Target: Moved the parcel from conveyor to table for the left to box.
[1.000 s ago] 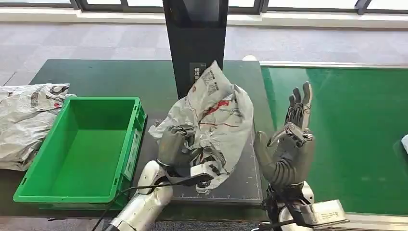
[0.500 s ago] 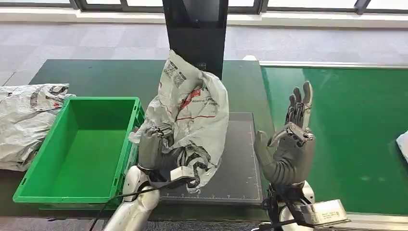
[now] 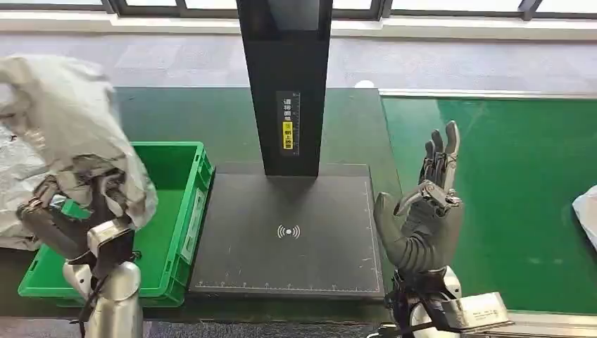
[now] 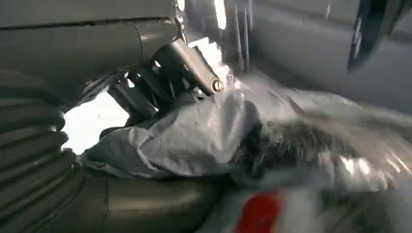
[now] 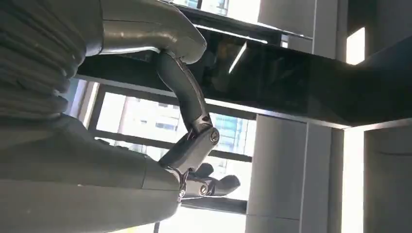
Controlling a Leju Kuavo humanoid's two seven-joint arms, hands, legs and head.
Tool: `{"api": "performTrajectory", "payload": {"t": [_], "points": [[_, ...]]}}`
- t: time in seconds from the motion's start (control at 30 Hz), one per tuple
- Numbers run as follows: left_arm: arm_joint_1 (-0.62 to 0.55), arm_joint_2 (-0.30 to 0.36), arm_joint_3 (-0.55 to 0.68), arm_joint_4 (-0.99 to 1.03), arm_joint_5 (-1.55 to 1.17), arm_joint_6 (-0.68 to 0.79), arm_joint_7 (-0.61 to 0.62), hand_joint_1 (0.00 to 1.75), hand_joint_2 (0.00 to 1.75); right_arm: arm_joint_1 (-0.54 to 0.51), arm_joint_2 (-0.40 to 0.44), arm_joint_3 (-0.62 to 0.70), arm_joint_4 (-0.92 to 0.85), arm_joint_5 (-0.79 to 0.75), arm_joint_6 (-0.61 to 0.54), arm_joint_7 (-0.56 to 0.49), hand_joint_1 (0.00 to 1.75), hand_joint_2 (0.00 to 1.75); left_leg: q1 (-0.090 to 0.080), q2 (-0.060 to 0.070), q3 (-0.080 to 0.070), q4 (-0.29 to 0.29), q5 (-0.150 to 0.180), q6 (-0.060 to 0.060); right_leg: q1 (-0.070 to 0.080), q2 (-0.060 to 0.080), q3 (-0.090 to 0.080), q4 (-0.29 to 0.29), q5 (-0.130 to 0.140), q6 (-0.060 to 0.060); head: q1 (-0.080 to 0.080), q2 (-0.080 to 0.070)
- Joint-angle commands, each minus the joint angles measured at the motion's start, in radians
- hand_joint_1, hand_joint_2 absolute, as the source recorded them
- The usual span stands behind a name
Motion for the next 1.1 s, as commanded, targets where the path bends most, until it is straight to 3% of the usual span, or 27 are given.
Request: {"api": "performTrajectory", "payload": {"t": [0.03, 0.1, 0.2, 0.4, 0.7, 0.73, 0.77, 0.83, 0.87, 0.93, 1.1], "points": [[-0.005, 0.017, 0.224, 0.013, 0.151, -0.011, 0.001, 1.75, 1.75, -0.034, 0.006, 0.039, 0.056, 0.015, 0.009, 0.002, 0.00, 1.75, 0.000, 0.004, 0.002, -0.002, 0.000, 0.000, 0.000, 0.003, 0.001, -0.001, 0.000, -0.002, 0.000, 0.000], [-0.036, 0.036, 0.230, 0.104, 0.126, -0.042, 0.027, 1.75, 1.75, -0.031, 0.018, 0.025, 0.054, 0.032, 0.013, 0.002, 0.00, 1.75, 0.000, 0.005, 0.003, -0.003, 0.000, 0.000, 0.000, 0.004, 0.002, -0.002, 0.001, -0.002, 0.000, 0.000], [-0.115, 0.048, 0.196, 0.249, -0.056, -0.134, 0.164, 1.75, 1.75, 0.000, 0.013, 0.009, 0.020, 0.048, 0.012, 0.002, 0.00, 1.75, -0.001, -0.003, 0.001, -0.002, 0.001, 0.000, -0.001, -0.003, 0.002, -0.001, -0.001, -0.002, 0.000, 0.000], [-0.204, 0.051, 0.113, 0.465, -0.389, -0.252, 0.406, 1.75, 1.75, 0.023, 0.013, -0.002, -0.002, 0.062, 0.018, 0.002, 0.00, 1.75, 0.000, -0.005, 0.001, -0.003, 0.003, -0.001, 0.000, -0.006, 0.001, -0.003, 0.001, -0.002, 0.000, 0.000], [-0.207, 0.045, 0.111, 0.473, -0.394, -0.242, 0.408, 1.75, 1.75, 0.023, 0.015, -0.003, -0.001, 0.063, 0.017, 0.002, 0.00, 1.75, 0.000, 0.000, 0.000, -0.001, 0.002, -0.002, 0.000, -0.002, -0.001, -0.001, 0.002, -0.002, 0.000, 0.000], [-0.203, 0.046, 0.112, 0.467, -0.395, -0.241, 0.408, 1.10, 1.75, 0.021, 0.018, -0.003, 0.003, 0.064, 0.017, 0.002, 0.00, 1.75, 0.000, 0.000, 0.001, -0.001, 0.002, -0.002, 0.000, -0.002, 0.000, -0.002, 0.003, -0.003, 0.000, 0.000], [-0.211, 0.045, 0.104, 0.477, -0.415, -0.249, 0.422, 0.02, 1.75, 0.021, 0.019, -0.003, 0.002, 0.064, 0.016, 0.002, 0.00, 1.75, 0.000, 0.001, 0.001, -0.001, 0.002, -0.002, 0.000, -0.001, -0.001, -0.001, 0.003, -0.002, 0.000, 0.000], [-0.225, 0.045, 0.096, 0.498, -0.437, -0.243, 0.437, 0.00, 1.75, 0.015, 0.018, -0.002, 0.009, 0.064, 0.017, 0.002, 0.00, 1.75, 0.000, 0.000, 0.000, -0.001, 0.002, -0.002, 0.000, -0.001, -0.001, -0.001, 0.003, -0.002, 0.000, 0.000], [-0.230, 0.044, 0.095, 0.506, -0.444, -0.236, 0.446, 0.00, 0.00, 0.010, 0.019, -0.003, 0.015, 0.063, 0.019, 0.002, 0.00, 1.75, 0.000, 0.000, 0.001, -0.002, 0.003, -0.002, 0.001, -0.002, -0.001, -0.002, 0.003, -0.003, 0.000, 0.000], [-0.211, 0.044, 0.122, 0.474, -0.462, -0.084, 0.487, 0.00, 0.00, -0.019, 0.024, -0.003, 0.045, 0.044, 0.048, 0.002, 0.00, 1.75, 0.000, 0.001, 0.000, -0.001, 0.003, -0.002, 0.000, -0.001, -0.002, -0.001, 0.003, -0.002, 0.000, 0.000], [-0.174, 0.058, 0.123, 0.428, -0.449, -0.091, 0.488, 0.00, 0.00, -0.041, 0.034, -0.007, 0.068, 0.045, 0.051, 0.002, 0.00, 1.75, 0.000, 0.006, 0.001, -0.002, 0.002, -0.002, 0.000, 0.004, -0.002, -0.001, 0.004, -0.003, 0.000, 0.000]]}}
